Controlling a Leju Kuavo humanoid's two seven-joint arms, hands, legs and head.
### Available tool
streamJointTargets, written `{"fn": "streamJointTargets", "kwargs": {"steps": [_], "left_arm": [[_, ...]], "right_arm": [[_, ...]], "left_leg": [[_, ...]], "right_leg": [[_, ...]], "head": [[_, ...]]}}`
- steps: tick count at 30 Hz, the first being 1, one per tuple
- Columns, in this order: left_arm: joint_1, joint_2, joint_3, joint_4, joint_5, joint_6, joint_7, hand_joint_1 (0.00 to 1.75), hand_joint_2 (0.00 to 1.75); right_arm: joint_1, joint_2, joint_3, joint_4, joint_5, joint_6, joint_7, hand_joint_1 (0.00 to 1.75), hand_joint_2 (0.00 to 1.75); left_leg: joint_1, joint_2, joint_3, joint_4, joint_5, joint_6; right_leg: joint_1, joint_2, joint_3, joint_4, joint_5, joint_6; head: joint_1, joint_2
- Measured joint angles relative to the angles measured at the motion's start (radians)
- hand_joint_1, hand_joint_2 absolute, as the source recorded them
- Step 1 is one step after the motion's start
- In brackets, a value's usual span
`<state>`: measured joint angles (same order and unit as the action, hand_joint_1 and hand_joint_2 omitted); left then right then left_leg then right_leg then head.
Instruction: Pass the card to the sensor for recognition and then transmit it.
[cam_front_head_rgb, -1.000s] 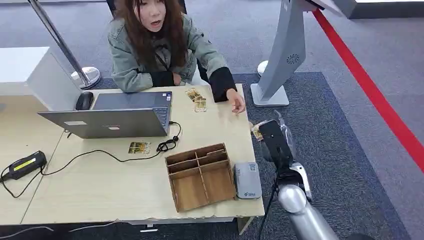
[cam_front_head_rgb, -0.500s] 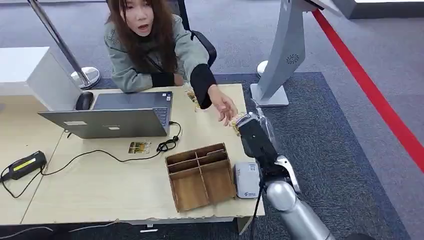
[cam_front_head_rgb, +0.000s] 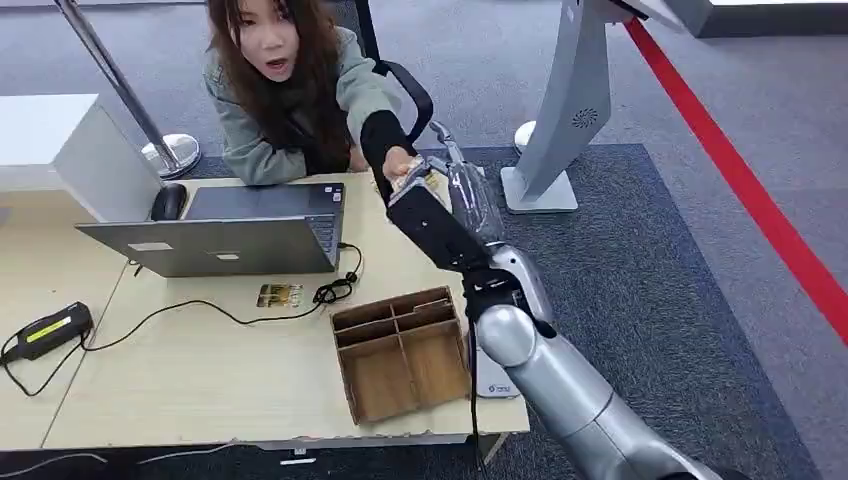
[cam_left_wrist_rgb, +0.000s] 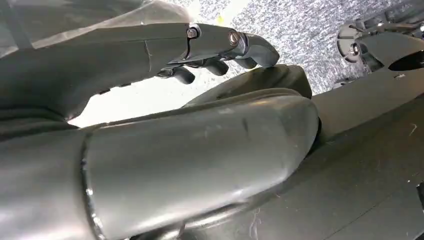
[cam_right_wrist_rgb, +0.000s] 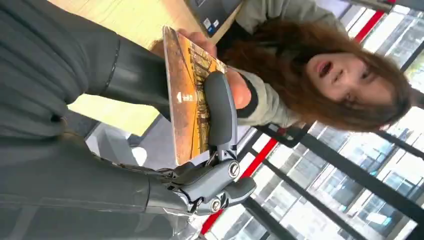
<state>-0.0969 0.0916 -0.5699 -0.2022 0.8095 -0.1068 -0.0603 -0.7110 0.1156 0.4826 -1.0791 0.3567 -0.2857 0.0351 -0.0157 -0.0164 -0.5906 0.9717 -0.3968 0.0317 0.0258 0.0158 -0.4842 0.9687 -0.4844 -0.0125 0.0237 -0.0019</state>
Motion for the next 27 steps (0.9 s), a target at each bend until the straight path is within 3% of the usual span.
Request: {"fn": "streamJointTargets", "kwargs": {"steps": [7,8,9,21,27], "left_arm": [[0.000,0.001,-0.002,0.000,0.005,0.000,0.000,0.00,0.00],[0.000,0.002,-0.002,0.000,0.005,0.000,0.000,0.00,0.00],[0.000,0.002,-0.002,0.000,0.005,0.000,0.000,0.00,0.00],[0.002,0.005,-0.002,0.000,0.017,-0.004,0.000,0.00,0.00],[0.006,0.012,-0.002,0.000,0.035,-0.008,0.000,0.00,0.00]], "right_arm": [[-0.037,0.042,0.028,0.101,-0.010,0.000,-0.019,1.75,1.75],[-0.038,0.044,0.031,0.112,-0.011,0.001,-0.019,0.07,1.75],[-0.040,0.046,0.034,0.124,-0.011,0.001,-0.019,0.00,1.75],[-0.067,0.063,0.067,0.206,-0.029,0.047,-0.055,0.00,1.75],[-0.088,0.015,0.082,0.128,-0.008,0.152,-0.022,0.00,1.75]], "left_leg": [[0.000,0.000,0.000,0.000,0.000,0.000],[0.000,0.000,0.000,0.000,0.000,0.000],[0.000,0.000,0.000,0.000,0.000,0.000],[0.000,0.000,0.000,0.000,0.000,0.000],[0.000,0.000,0.000,0.001,0.000,0.000]], "right_leg": [[0.000,0.000,0.000,0.000,0.000,0.000],[0.000,0.000,0.000,0.000,0.000,0.000],[0.000,0.000,0.000,0.000,0.000,0.000],[0.000,0.000,-0.001,0.000,0.000,0.000],[0.000,0.000,-0.001,0.000,0.000,0.000]], "head": [[0.000,0.000],[0.000,0.000],[0.000,0.000],[0.000,0.000],[0.000,0.000]]}}
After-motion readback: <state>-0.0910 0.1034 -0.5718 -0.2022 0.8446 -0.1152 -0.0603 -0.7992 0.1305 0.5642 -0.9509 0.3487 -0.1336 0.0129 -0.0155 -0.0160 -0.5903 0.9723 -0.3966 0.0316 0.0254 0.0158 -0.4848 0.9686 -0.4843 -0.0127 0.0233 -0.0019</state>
